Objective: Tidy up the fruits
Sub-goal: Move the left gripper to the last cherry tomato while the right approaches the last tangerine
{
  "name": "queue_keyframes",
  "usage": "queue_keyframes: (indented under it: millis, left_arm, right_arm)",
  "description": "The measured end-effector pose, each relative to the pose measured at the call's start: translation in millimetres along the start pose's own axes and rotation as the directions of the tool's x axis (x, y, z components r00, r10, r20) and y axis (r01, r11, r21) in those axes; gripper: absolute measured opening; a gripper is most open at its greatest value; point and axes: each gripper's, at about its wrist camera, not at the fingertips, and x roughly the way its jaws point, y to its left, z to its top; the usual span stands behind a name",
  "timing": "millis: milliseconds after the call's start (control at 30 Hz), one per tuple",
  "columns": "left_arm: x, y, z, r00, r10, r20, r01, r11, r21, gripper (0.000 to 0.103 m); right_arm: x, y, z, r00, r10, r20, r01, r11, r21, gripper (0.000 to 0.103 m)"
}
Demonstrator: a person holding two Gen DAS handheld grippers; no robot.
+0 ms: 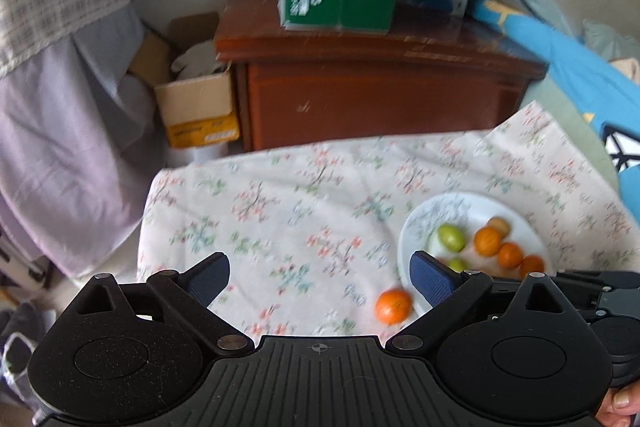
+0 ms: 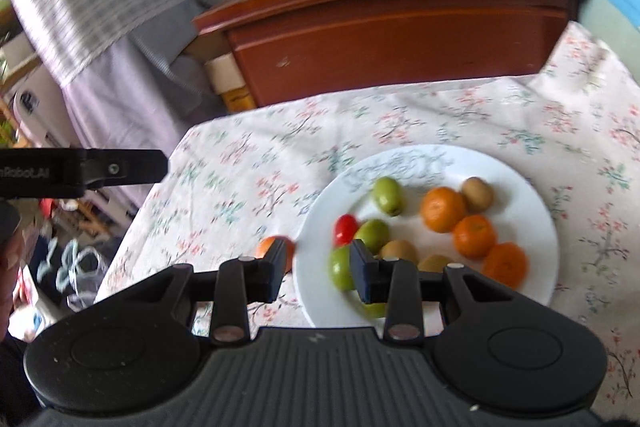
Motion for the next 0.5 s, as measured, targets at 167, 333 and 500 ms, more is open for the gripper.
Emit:
queue_keyframes:
  millis: [167,333,500]
  left_arm:
    - [11.0,12.6,-14.0,0.997,0.042,-0.061,-0.044,0.998,-0.046,0.098]
    - [17.5,25.0,-22.9,0.992,0.083,-0.092,-0.089,0.994,-0.061,0.098]
    - [19.2,33.7,-23.4,0.990,0.099,-0.096,-0.106,0.991,-0.077,0.098]
  right_arm:
    - [16.0,14.2,-4.2,1.000,0.015,-0.025,-0.016,0.998,-0.068,0.035]
    - [33.4,24.2,-3.6,0.999,0.005,-0.037,-0.010,0.990,-0.141,0.035]
    - [45.8,32.4,-2.5,0.999,0.000,-0.037,-0.008,0.978,-0.207,0.035]
